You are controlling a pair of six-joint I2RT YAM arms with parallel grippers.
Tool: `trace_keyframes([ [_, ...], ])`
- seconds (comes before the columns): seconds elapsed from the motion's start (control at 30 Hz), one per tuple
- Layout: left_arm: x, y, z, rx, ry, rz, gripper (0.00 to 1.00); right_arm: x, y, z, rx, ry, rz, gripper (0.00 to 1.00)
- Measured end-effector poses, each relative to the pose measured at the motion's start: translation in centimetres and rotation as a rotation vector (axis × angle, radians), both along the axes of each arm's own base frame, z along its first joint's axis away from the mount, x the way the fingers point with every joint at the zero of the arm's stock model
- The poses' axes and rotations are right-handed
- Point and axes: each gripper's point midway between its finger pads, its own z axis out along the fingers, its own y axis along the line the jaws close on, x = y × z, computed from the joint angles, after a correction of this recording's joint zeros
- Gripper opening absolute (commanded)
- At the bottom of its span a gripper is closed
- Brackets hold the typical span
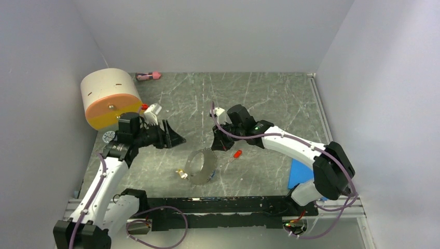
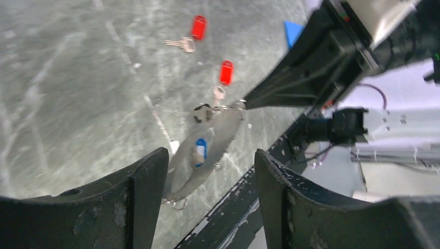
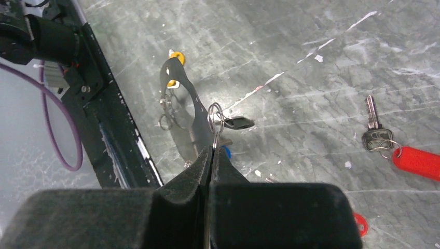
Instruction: Put the keys on the keyring
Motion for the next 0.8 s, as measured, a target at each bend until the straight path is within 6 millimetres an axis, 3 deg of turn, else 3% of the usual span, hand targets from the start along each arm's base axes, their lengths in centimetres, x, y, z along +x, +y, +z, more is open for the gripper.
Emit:
trace_keyframes([
  [0.37, -4.8, -6.8, 1.8, -0.071, -0.181, -0.308, 0.67, -1.9, -0.3, 3.4, 0.029, -0.028, 0.129, 0.0],
  [0.53, -6.4, -8.7, 2.6, -0.086, -0.315, -0.42, 0.59, -2.9, -0.9, 4.6, 0.046, -0.051, 0.18, 0.0],
  [0.8, -8.7, -11.1, 1.7, -0.028, -0.52, -0.591, 0.53, -3.9, -1.4, 5.2, 0.038, -0.052, 0.228, 0.0],
])
